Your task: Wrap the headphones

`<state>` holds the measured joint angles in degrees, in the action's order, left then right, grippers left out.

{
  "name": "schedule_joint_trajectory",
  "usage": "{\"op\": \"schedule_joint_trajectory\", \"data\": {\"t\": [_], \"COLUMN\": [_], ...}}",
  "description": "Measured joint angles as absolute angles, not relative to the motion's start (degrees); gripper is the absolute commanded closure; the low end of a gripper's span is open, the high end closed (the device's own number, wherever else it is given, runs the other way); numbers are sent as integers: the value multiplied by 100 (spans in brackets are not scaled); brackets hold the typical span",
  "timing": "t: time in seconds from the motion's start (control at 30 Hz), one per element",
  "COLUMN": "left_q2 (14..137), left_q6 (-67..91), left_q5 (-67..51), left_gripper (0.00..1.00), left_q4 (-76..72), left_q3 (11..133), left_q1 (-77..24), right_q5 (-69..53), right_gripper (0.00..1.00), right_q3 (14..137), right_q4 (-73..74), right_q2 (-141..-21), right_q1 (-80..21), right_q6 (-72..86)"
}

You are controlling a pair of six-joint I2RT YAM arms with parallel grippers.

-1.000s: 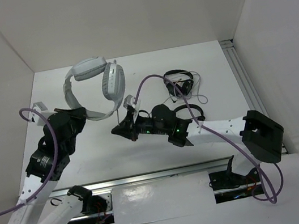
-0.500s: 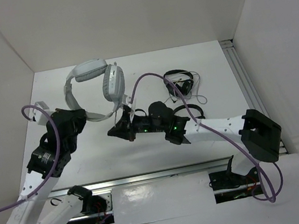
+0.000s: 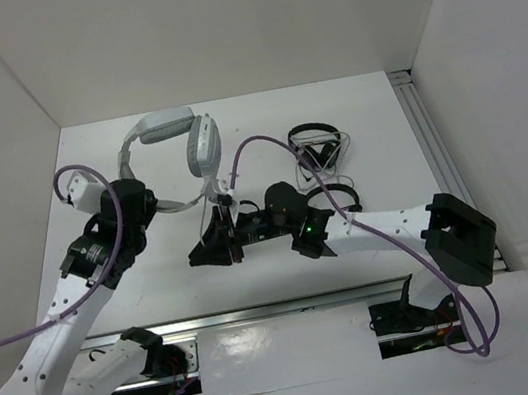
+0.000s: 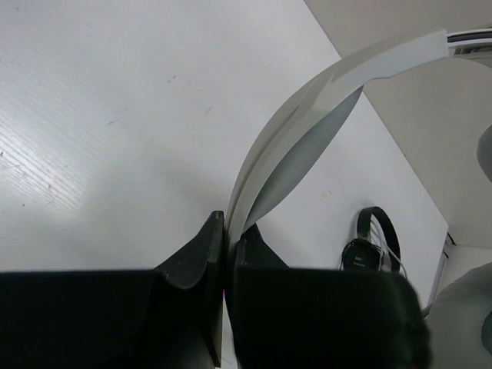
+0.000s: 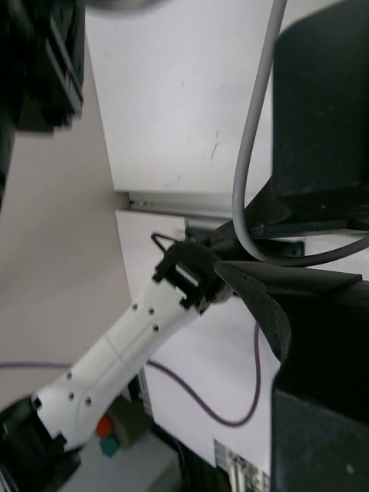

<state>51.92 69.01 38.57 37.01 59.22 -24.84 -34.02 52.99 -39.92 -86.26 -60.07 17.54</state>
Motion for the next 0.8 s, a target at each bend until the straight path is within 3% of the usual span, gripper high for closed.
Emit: {"op": "schedule_joint_trajectory", "data": {"t": [0.3, 0.6, 0.67, 0.77, 0.8], "left_q2": [5924, 6746, 6886, 7116, 7190], "left_q6": [6923, 6608, 6521, 6401, 6326], "left_q5": [4088, 4056, 4021, 3994, 3970], "left_gripper": [100, 100, 100, 100, 100], "left_q4": [3830, 3876, 3889, 4021, 4082], "left_q3": [6381, 6814, 6882, 7041, 7100], "left_q1": [-2036, -1229, -1066, -904, -882], "right_q5": [-4130, -4176, -4108, -3929, -3835], "right_gripper": [72, 71, 78, 99, 100], "right_q3": [5094, 5105, 5157, 5398, 5494], "right_q4": [-4633, -4200, -3870, -3245, -3022], "right_q2": [-8613, -8259, -8136, -8003, -7979], "right_q1": [-6440, -6571, -6606, -6674, -6685], "right_q6": [2270, 2088, 1931, 1601, 1479]}}
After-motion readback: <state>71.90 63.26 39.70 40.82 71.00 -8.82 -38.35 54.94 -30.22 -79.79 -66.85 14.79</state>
